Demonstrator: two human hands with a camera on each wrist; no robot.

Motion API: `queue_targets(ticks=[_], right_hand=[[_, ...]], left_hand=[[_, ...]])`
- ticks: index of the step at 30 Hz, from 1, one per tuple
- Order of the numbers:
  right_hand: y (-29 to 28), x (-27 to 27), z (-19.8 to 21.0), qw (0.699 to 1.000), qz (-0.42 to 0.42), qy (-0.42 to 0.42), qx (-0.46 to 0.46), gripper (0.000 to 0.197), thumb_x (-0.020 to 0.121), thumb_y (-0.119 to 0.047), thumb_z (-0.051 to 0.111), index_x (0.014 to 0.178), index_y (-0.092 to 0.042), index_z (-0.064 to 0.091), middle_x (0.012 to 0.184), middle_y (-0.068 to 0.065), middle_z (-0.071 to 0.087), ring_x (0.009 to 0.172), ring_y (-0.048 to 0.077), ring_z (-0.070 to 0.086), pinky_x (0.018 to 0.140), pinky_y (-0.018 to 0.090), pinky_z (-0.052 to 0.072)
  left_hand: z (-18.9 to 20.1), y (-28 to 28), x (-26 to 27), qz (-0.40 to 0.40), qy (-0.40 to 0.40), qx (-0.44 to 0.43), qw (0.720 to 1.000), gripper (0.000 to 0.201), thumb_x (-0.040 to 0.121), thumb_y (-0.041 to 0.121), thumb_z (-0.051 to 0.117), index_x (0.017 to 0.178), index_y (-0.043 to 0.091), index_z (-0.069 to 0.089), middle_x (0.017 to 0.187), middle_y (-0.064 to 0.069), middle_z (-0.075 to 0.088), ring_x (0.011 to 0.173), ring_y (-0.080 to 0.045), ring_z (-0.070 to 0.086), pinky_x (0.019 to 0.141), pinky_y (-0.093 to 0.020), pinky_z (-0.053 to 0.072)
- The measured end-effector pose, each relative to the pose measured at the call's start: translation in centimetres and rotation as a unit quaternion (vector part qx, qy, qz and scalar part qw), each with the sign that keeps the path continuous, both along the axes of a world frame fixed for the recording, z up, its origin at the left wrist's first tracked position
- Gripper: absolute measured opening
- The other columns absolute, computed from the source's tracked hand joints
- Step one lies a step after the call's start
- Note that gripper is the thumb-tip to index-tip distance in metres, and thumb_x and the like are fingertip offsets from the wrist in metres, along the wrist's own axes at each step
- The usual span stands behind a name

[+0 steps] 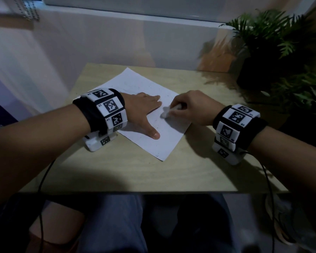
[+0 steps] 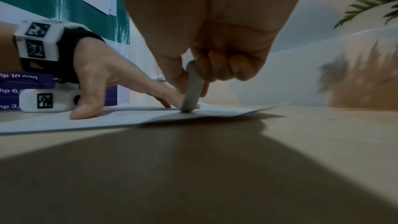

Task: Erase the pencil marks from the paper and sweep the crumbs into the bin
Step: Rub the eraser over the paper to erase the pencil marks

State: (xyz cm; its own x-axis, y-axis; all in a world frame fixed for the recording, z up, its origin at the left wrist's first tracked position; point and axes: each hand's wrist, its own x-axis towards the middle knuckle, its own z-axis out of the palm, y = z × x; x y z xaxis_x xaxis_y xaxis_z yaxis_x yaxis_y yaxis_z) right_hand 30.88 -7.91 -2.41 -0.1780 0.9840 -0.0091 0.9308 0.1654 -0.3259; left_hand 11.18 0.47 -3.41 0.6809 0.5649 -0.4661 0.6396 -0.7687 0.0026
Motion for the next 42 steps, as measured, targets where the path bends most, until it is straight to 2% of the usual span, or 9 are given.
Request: queue_targets(ticks=[4, 8, 15, 20, 25, 29, 34, 38, 42], right_hand=[[0.1, -0.1, -0.3, 0.997, -0.014, -0.057, 0.048, 0.030, 0.092, -0.047, 0.059, 0.095, -0.018, 0.069, 0.082, -0.001, 0.063, 0.080, 0.023, 0.059, 0.065, 0.034, 0.043], [-1.5, -1.3, -0.3, 0.998, 0.064, 0.006, -0.025, 0.036, 0.088, -0.055, 0.061, 0.101, -0.022, 0.070, 0.083, -0.008, 0.064, 0.074, 0.009, 0.054, 0.069, 0.027, 0.044], [-0.4, -0.5, -0.6, 0.996, -0.027, -0.069, 0.041, 0.037, 0.089, -0.057, 0.058, 0.094, -0.022, 0.067, 0.082, -0.003, 0.061, 0.079, 0.022, 0.057, 0.065, 0.032, 0.038], [-2.3, -2.1, -0.2, 0.997, 0.065, 0.003, -0.029, 0.040, 0.086, -0.061, 0.058, 0.095, -0.024, 0.070, 0.077, -0.013, 0.061, 0.071, 0.006, 0.053, 0.067, 0.026, 0.041], [-1.5, -1.3, -0.5, 0.996, -0.014, -0.076, 0.044, 0.038, 0.088, -0.059, 0.058, 0.093, -0.023, 0.070, 0.083, -0.001, 0.066, 0.078, 0.022, 0.059, 0.065, 0.035, 0.046], [-2.9, -2.3, -0.3, 0.996, 0.082, -0.014, -0.025, 0.038, 0.088, -0.056, 0.060, 0.101, -0.022, 0.072, 0.087, -0.005, 0.068, 0.080, 0.015, 0.057, 0.073, 0.033, 0.047], [-1.5, -0.8, -0.3, 0.997, -0.022, -0.066, 0.028, 0.045, 0.085, -0.065, 0.058, 0.094, -0.023, 0.071, 0.084, -0.002, 0.066, 0.080, 0.021, 0.059, 0.068, 0.036, 0.049], [-2.7, -1.6, -0.4, 0.998, 0.051, -0.044, 0.009, 0.041, 0.089, -0.061, 0.057, 0.097, -0.023, 0.071, 0.082, -0.004, 0.067, 0.077, 0.017, 0.057, 0.069, 0.035, 0.048], [-2.5, -1.2, -0.3, 0.999, 0.027, -0.034, -0.017, 0.042, 0.085, -0.064, 0.059, 0.100, -0.026, 0.071, 0.085, -0.007, 0.065, 0.080, 0.016, 0.057, 0.070, 0.034, 0.048]], left_hand=[[0.3, -0.2, 0.0, -0.002, 0.008, 0.001, 1.000, 0.124, 0.075, 0.084, 0.057, 0.163, 0.018, -0.001, 0.170, 0.004, -0.013, 0.156, -0.020, -0.007, 0.126, -0.044, 0.008], [0.3, -0.2, 0.1, -0.005, 0.012, 0.000, 1.000, 0.125, 0.074, 0.085, 0.057, 0.163, 0.018, -0.002, 0.170, 0.002, -0.013, 0.156, -0.022, -0.006, 0.126, -0.045, 0.009], [0.5, 0.0, -0.1, 0.000, 0.033, -0.037, 0.999, 0.144, 0.056, 0.093, 0.055, 0.160, 0.021, -0.014, 0.167, 0.007, -0.024, 0.155, -0.018, -0.016, 0.127, -0.047, 0.002], [0.0, 0.1, -0.2, 0.002, 0.034, -0.046, 0.998, 0.151, 0.051, 0.094, 0.058, 0.160, 0.022, -0.017, 0.166, 0.009, -0.026, 0.153, -0.014, -0.020, 0.127, -0.042, -0.001], [-0.2, -0.1, -0.3, 0.003, 0.020, -0.038, 0.999, 0.151, 0.049, 0.096, 0.055, 0.160, 0.021, -0.014, 0.167, 0.007, -0.024, 0.154, -0.015, -0.016, 0.127, -0.039, 0.000], [-0.2, 0.1, -0.2, 0.001, 0.023, -0.045, 0.999, 0.154, 0.045, 0.098, 0.053, 0.160, 0.022, -0.015, 0.166, 0.008, -0.025, 0.154, -0.015, -0.018, 0.127, -0.041, 0.000], [-0.2, 0.1, -0.4, -0.001, 0.020, -0.043, 0.999, 0.157, 0.042, 0.102, 0.050, 0.160, 0.022, -0.014, 0.166, 0.010, -0.024, 0.155, -0.015, -0.016, 0.127, -0.042, 0.001], [0.0, 0.0, -0.3, 0.000, 0.023, -0.043, 0.999, 0.154, 0.046, 0.097, 0.053, 0.160, 0.021, -0.015, 0.166, 0.008, -0.025, 0.154, -0.015, -0.017, 0.127, -0.043, 0.001], [-0.2, 0.2, -0.3, -0.004, 0.026, -0.048, 0.998, 0.166, 0.031, 0.108, 0.042, 0.160, 0.021, -0.015, 0.166, 0.009, -0.026, 0.154, -0.015, -0.018, 0.127, -0.044, 0.002]])
